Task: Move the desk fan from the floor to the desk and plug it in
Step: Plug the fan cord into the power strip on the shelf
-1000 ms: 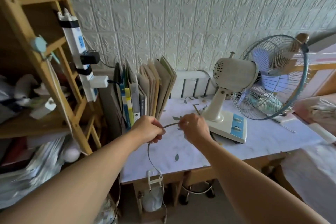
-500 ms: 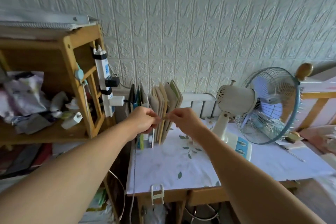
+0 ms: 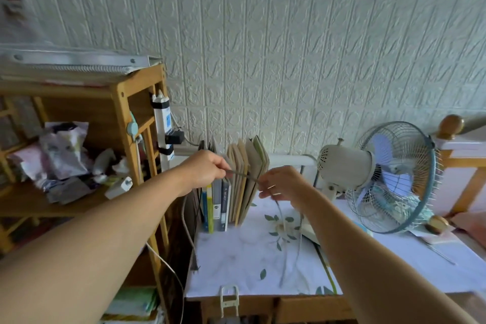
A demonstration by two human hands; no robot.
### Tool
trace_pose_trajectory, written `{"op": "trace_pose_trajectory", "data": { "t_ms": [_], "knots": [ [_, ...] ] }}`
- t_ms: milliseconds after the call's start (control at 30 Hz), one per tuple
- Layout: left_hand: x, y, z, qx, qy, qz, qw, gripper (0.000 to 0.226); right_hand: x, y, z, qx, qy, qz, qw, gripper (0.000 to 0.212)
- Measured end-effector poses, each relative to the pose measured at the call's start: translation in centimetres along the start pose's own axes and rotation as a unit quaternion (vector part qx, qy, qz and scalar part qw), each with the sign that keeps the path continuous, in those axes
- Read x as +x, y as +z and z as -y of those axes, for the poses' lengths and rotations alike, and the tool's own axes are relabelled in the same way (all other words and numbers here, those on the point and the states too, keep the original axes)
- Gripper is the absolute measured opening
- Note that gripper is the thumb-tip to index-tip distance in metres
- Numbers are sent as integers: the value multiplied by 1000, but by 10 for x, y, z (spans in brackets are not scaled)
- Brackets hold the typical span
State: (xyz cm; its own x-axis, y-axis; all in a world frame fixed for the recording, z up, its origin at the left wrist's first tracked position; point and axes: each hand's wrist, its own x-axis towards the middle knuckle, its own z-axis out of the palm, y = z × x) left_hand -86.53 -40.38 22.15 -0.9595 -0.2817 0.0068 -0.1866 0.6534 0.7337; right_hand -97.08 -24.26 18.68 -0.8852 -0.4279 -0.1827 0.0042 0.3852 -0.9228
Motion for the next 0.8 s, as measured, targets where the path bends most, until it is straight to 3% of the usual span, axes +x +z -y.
{"op": "trace_pose_trajectory", "data": {
  "t_ms": [67,200,333,433,467,533,567,667,800],
  "knots": [
    [1,-1,-13,73,43,-28,996,22,-1,3,11,16,15,40,999,27],
    [0,-13,-34,149,112,-73,980,21,2,3,15,-15,-35,59,998,20],
    [-5,-23,-51,76,69,-74,992,33,15,7,18,-4,-74,73,995,29],
    [-8,-22,-60,10,64,-71,995,33,20,15,26,-9,-137,136,981,44],
    [-9,-21,-62,-10,71,-80,994,27,21,18,28,-24,-157,165,973,42],
    [-10,-19,-65,-46,85,-109,989,22,21,25,29,-73,-183,186,963,18],
    [-9,-20,-65,-53,88,-127,986,25,22,27,28,-77,-183,176,964,7],
    [-7,-27,-55,-15,67,-188,980,36,31,16,20,-62,-146,117,980,19],
    [1,-39,-30,64,-7,-257,964,35,46,-17,6,-77,-109,29,991,13]
  ]
}}
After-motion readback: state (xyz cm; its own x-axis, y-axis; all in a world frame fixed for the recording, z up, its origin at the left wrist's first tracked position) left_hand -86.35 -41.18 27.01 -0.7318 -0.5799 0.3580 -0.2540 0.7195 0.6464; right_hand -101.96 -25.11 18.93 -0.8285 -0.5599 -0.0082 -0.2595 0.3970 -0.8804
